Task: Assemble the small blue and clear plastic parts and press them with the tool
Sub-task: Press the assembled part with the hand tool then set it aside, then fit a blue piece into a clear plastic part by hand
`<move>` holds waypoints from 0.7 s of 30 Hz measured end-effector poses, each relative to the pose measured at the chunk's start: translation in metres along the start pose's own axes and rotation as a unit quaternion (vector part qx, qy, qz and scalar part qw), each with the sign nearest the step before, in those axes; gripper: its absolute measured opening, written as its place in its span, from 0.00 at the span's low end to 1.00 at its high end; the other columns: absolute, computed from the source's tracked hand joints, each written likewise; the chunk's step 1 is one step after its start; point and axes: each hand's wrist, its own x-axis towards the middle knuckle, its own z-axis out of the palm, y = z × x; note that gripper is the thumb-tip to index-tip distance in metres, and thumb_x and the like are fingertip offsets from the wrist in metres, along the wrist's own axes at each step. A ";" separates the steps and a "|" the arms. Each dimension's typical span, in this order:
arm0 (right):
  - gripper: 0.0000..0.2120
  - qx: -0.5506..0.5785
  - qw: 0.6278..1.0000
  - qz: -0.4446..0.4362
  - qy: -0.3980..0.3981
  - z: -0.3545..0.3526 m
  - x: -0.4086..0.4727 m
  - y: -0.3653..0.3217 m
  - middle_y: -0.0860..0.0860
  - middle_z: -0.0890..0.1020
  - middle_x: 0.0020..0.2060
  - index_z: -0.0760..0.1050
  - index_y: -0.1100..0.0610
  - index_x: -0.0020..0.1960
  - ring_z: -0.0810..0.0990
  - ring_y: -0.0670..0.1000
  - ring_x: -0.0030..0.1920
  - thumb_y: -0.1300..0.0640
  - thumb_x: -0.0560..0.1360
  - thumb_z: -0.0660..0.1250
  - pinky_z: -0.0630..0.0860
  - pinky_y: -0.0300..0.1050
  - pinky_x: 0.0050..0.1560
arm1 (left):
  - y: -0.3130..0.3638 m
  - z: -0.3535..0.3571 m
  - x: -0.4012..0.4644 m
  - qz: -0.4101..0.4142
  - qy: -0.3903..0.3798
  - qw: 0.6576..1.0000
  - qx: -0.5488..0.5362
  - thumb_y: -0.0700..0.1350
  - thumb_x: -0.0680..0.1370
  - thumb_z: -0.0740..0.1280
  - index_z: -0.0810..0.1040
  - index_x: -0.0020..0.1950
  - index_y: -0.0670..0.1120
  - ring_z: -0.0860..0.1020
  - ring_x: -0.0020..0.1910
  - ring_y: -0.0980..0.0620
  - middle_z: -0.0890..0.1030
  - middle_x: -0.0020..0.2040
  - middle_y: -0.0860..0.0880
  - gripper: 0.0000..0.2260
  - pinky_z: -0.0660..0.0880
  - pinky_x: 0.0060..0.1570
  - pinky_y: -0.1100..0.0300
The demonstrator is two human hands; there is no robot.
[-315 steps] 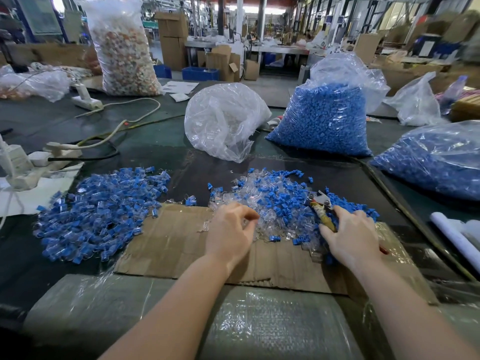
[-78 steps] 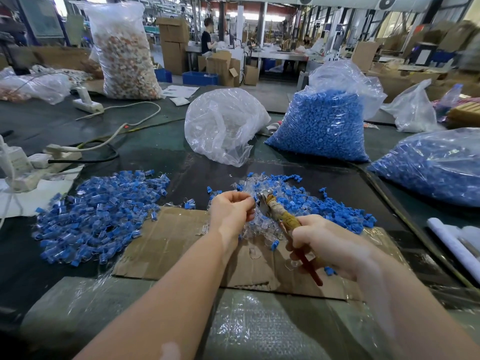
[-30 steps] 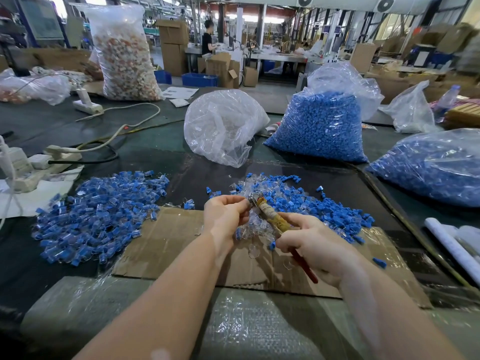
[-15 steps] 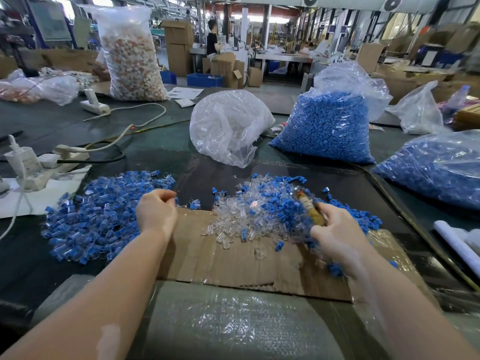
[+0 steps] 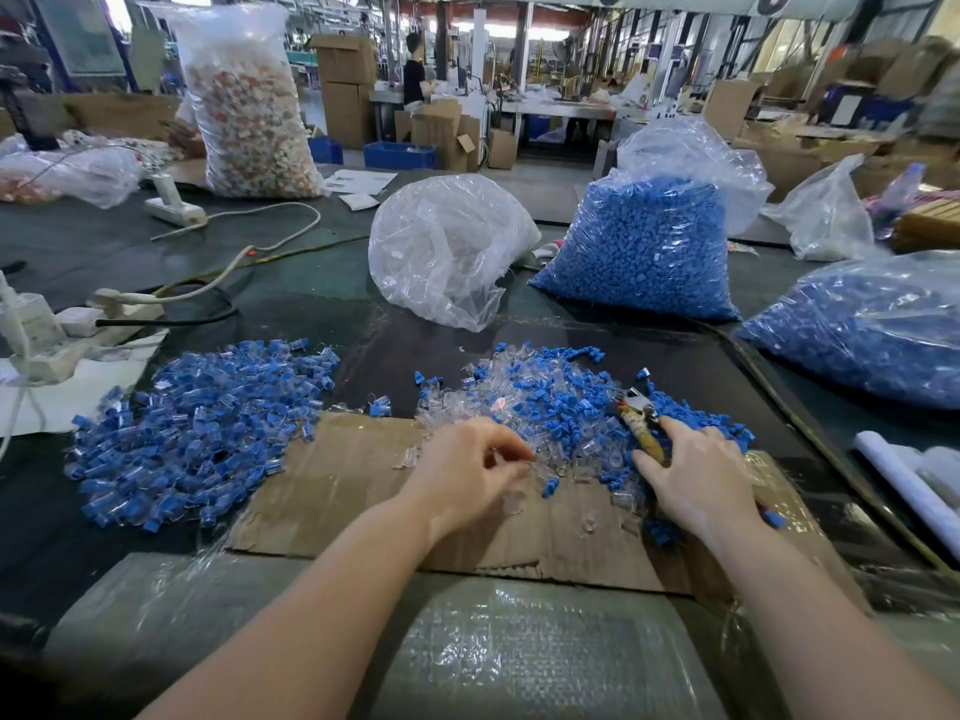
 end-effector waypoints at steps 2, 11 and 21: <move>0.27 -0.008 1.000 -0.003 0.002 0.001 0.000 -0.001 0.58 0.73 0.61 0.63 0.53 0.71 0.69 0.59 0.63 0.41 0.77 0.59 0.65 0.51 0.64 | 0.011 0.014 -0.001 0.039 -0.049 0.998 0.018 0.45 0.74 0.69 0.81 0.53 0.50 0.72 0.40 0.64 0.74 0.41 0.61 0.08 0.71 0.44 0.74; 0.28 -0.003 1.000 0.012 -0.009 -0.003 -0.006 -0.002 0.56 0.70 0.64 0.60 0.50 0.73 0.67 0.59 0.64 0.38 0.77 0.57 0.65 0.53 0.63 | 0.028 0.052 0.002 0.085 -0.091 0.985 0.122 0.50 0.76 0.66 0.80 0.57 0.50 0.69 0.53 0.53 0.77 0.52 0.51 0.11 0.66 0.57 0.59; 0.05 0.131 0.951 -0.270 0.075 -0.001 -0.041 -0.040 0.48 0.80 0.45 0.79 0.55 0.49 0.73 0.46 0.47 0.60 0.75 0.67 0.72 0.40 0.54 | 0.001 0.022 0.006 -0.139 0.137 0.950 -0.243 0.38 0.77 0.65 0.77 0.43 0.53 0.75 0.33 0.59 0.78 0.37 0.51 0.10 0.72 0.30 0.71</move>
